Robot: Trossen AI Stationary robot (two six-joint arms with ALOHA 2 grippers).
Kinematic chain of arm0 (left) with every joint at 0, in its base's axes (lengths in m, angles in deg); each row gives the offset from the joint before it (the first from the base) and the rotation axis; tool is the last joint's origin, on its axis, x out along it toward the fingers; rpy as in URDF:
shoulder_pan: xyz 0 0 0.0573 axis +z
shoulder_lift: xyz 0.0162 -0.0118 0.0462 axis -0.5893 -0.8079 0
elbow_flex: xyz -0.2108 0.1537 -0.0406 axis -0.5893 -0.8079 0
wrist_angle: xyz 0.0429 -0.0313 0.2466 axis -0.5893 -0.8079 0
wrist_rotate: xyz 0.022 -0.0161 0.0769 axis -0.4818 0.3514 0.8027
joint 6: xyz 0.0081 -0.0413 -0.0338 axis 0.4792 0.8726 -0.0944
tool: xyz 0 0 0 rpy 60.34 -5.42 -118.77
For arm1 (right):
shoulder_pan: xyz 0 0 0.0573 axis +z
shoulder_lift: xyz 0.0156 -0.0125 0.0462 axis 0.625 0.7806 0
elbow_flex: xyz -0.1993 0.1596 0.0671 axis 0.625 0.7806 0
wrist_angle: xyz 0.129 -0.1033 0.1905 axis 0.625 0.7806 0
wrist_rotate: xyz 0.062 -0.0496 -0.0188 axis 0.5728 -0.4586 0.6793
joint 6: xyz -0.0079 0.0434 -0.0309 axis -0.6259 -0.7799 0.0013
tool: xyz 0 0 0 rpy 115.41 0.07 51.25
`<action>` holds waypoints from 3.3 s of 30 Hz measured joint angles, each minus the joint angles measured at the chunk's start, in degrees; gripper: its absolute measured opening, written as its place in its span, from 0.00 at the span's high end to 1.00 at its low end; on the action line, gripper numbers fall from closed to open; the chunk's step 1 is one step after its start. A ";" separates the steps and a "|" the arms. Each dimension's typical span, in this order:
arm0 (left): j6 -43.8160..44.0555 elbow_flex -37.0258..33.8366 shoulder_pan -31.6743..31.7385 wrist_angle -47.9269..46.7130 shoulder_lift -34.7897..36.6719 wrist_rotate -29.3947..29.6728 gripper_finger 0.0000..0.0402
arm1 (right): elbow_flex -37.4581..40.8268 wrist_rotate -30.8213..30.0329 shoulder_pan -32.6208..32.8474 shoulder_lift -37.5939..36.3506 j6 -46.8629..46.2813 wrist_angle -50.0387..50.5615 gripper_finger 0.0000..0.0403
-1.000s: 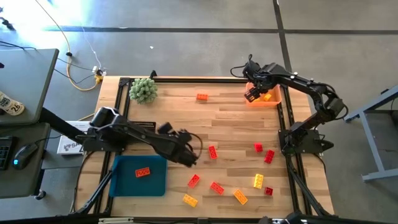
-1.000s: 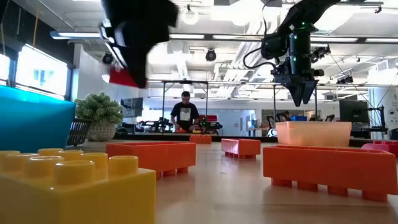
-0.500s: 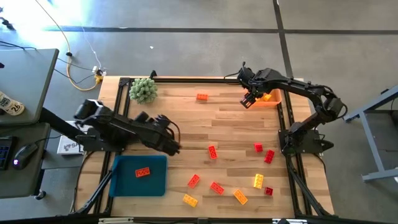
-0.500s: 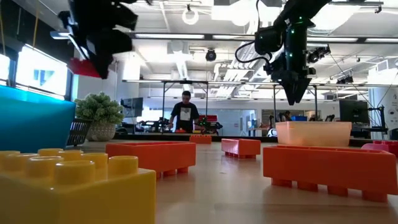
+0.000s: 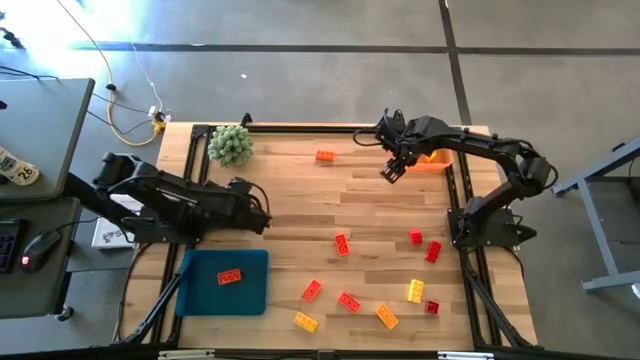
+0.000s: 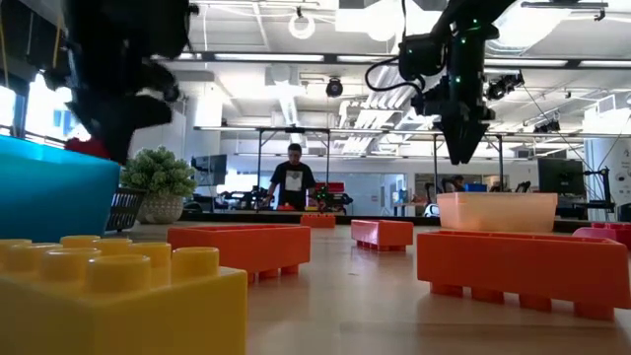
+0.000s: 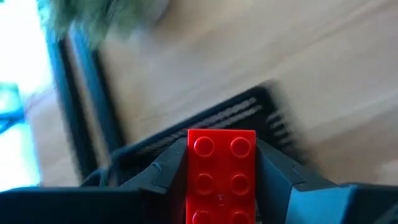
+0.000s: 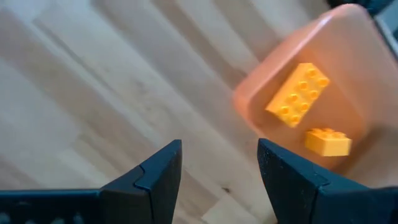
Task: Sort & place blocks by color
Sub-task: Put the red game piece into the black bin, then put the yellow game piece into the orange bin
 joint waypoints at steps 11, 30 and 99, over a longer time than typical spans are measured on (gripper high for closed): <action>-4.12 -6.13 4.86 8.41 2.90 -6.62 0.71 | 0.00 1.50 2.76 0.00 0.21 -10.84 0.51; -11.63 -7.59 9.09 9.91 3.97 -10.94 0.63 | 0.00 2.40 2.81 0.00 7.05 -21.95 0.51; -31.61 0.02 7.50 25.90 3.93 -9.19 0.54 | 0.00 5.34 59.18 1.11 -59.96 -5.92 0.51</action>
